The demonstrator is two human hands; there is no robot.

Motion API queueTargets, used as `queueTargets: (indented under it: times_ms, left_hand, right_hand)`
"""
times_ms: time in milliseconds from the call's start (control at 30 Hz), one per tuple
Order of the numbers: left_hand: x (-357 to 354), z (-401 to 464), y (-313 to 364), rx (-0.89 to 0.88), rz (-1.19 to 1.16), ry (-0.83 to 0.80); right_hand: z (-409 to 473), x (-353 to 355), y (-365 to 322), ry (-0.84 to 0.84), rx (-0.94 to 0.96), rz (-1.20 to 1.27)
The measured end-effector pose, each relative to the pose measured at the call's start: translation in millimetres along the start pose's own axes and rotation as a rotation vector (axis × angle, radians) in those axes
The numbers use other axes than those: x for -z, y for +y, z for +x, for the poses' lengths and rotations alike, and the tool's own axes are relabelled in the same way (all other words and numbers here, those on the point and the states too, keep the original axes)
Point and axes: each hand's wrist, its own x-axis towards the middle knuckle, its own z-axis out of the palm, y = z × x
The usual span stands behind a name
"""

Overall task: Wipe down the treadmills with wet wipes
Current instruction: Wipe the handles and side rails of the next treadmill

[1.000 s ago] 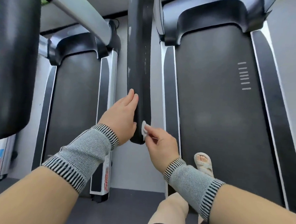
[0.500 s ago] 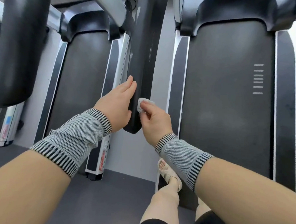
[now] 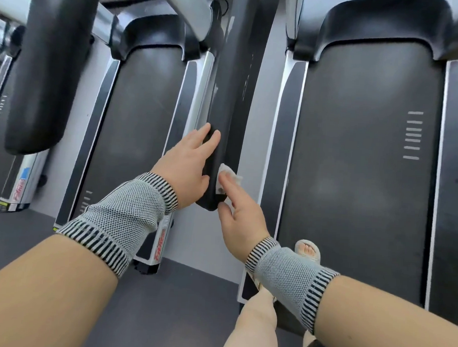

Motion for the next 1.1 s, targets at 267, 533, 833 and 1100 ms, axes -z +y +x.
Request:
queueTargets:
  times_ms: [267,533,833,1100]
  left_hand:
    - [1,0,3,0.043,-0.009,-0.021]
    - [-1,1,4,0.03,-0.019,-0.011]
    - [2,1,2,0.005,-0.001,-0.017]
    - [1,1,-1,0.0,-0.021,-0.014]
  right_hand:
    - [28,9,-18,0.034,-0.104,0.148]
    - [56,14,-4,0.02,-0.19,0.069]
    - [58,19,4,0.008,-0.163,-0.069]
    - [13,12,-12,-0.063,-0.036,0.066]
